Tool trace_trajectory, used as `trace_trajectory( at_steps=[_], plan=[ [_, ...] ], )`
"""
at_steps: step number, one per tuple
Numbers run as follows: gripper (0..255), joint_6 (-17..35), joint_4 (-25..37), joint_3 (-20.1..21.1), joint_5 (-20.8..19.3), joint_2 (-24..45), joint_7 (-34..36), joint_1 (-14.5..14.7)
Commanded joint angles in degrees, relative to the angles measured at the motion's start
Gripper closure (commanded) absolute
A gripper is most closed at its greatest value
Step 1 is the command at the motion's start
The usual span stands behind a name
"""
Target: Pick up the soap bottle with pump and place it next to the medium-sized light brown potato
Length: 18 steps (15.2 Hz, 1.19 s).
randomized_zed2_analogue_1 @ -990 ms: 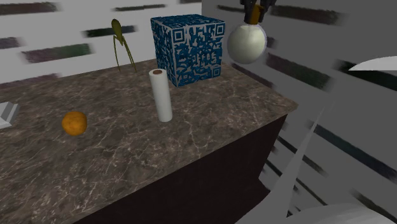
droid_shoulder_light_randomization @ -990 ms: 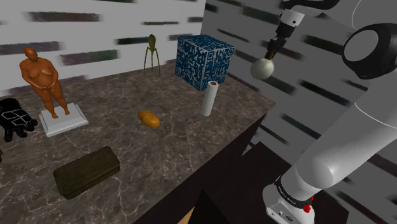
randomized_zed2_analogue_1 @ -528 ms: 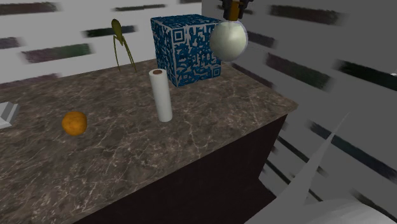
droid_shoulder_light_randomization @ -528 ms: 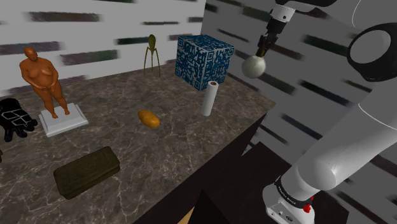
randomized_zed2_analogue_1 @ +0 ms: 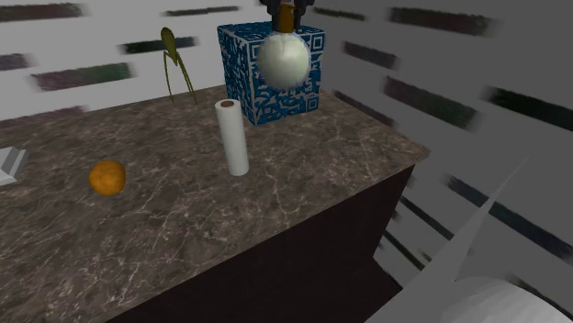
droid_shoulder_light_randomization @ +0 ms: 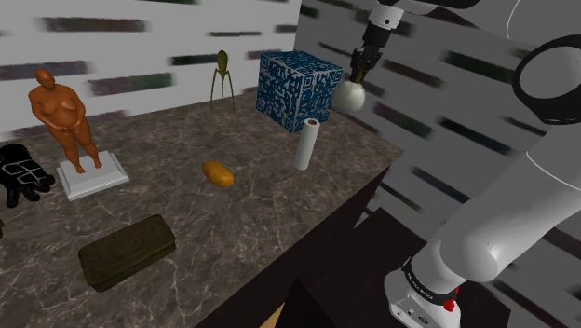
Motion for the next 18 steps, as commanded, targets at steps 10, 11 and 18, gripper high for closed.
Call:
trace_trajectory(
  at_steps=[10, 11, 18],
  plan=[
    [255, -0.56, 6.97, 6.82, 0.73, 5.80, 13.74, 6.73],
    [255, -0.74, 8.08, 7.36, 0.81, 6.69, 14.88, 7.31],
    [255, -3.09, 18.80, 10.61, 1.35, 14.79, 22.49, 11.26]
  ],
)
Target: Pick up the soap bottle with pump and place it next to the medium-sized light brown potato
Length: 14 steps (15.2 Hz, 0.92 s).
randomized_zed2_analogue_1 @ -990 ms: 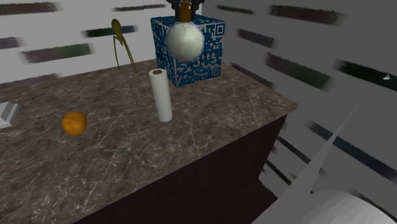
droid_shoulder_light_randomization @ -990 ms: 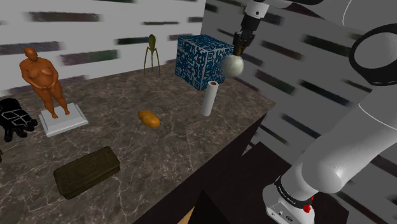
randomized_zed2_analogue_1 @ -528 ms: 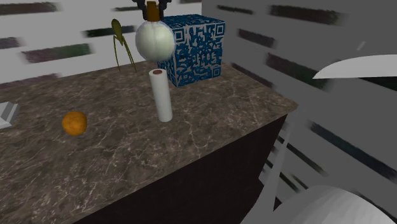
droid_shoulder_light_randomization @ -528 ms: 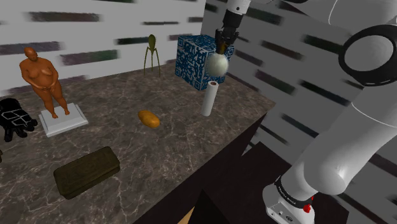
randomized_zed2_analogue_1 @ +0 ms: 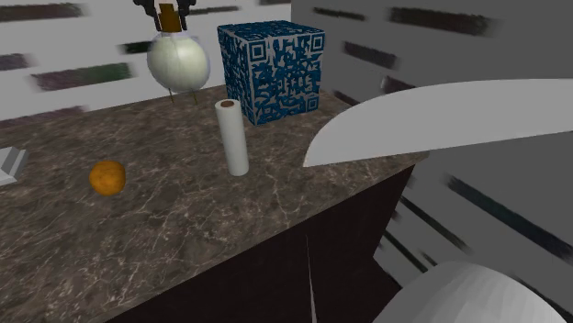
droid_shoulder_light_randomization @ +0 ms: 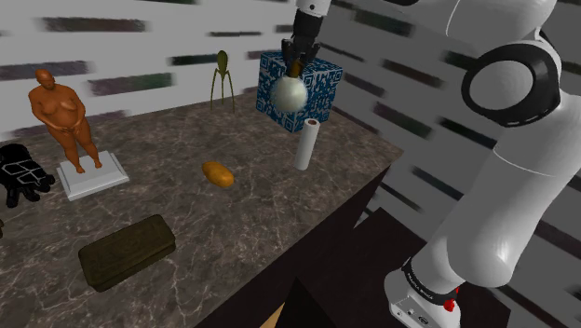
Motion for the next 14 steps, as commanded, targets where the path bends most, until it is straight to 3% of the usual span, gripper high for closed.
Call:
trace_trajectory(
  at_steps=[1, 5, 9, 14],
  plan=[
    [255, -1.29, 4.57, 0.91, 0.19, 3.13, 2.37, 1.20],
    [255, -4.40, 14.83, 2.32, 0.48, 10.15, 6.39, 3.26],
    [255, -10.19, 30.85, 3.48, 0.93, 20.26, 10.15, 4.81],
    [255, -3.65, 20.41, 3.36, 0.50, 16.36, 9.93, 5.56]
  ],
)
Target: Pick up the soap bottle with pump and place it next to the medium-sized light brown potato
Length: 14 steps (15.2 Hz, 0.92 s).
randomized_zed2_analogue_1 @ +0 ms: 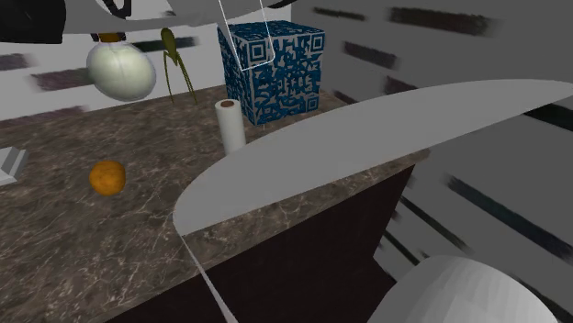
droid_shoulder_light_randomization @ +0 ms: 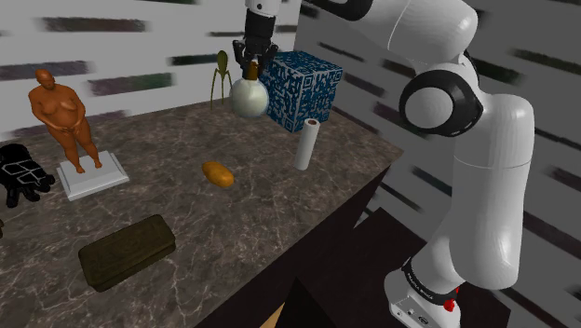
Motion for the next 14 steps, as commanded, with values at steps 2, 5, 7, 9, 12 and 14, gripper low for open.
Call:
trace_trajectory(
  at_steps=[2, 5, 7, 9, 12, 14],
  plan=[
    [255, 3.71, -5.41, -0.04, -0.19, -1.78, -0.09, 0.36],
    [255, 6.74, -9.61, -0.06, -0.32, -2.95, -0.17, 0.59],
    [255, 8.64, -12.10, -0.06, -0.38, -3.55, -0.22, 0.72],
    [255, 10.46, -14.40, -0.06, -0.43, -4.03, -0.27, 0.84],
    [255, 13.06, -17.54, -0.05, -0.47, -4.56, -0.35, 0.97],
    [255, 14.74, -19.46, -0.04, -0.48, -4.80, -0.40, 1.05]
  ],
)
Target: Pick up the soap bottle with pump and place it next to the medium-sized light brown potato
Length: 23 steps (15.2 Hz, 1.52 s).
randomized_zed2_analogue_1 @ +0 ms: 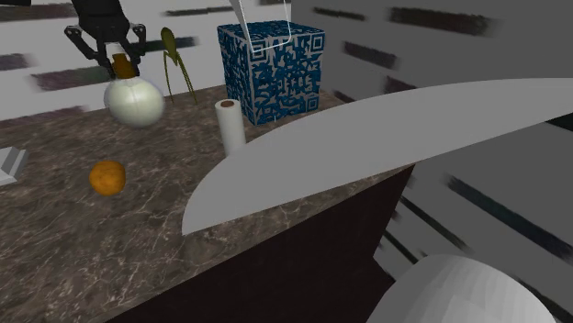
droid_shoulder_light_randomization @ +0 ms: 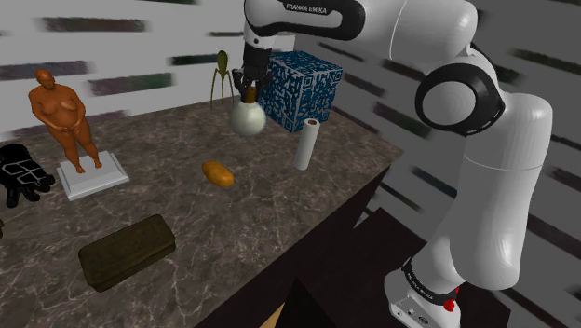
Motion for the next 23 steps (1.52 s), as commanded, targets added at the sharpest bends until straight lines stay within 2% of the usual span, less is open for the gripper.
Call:
trace_trajectory(
  at_steps=[1, 23],
  plan=[
    [255, 1.78, -2.13, -0.01, -0.01, -0.43, -0.11, 0.05],
    [255, 17.86, -16.42, 0.28, 0.53, 1.39, -0.88, 0.34]
  ],
)
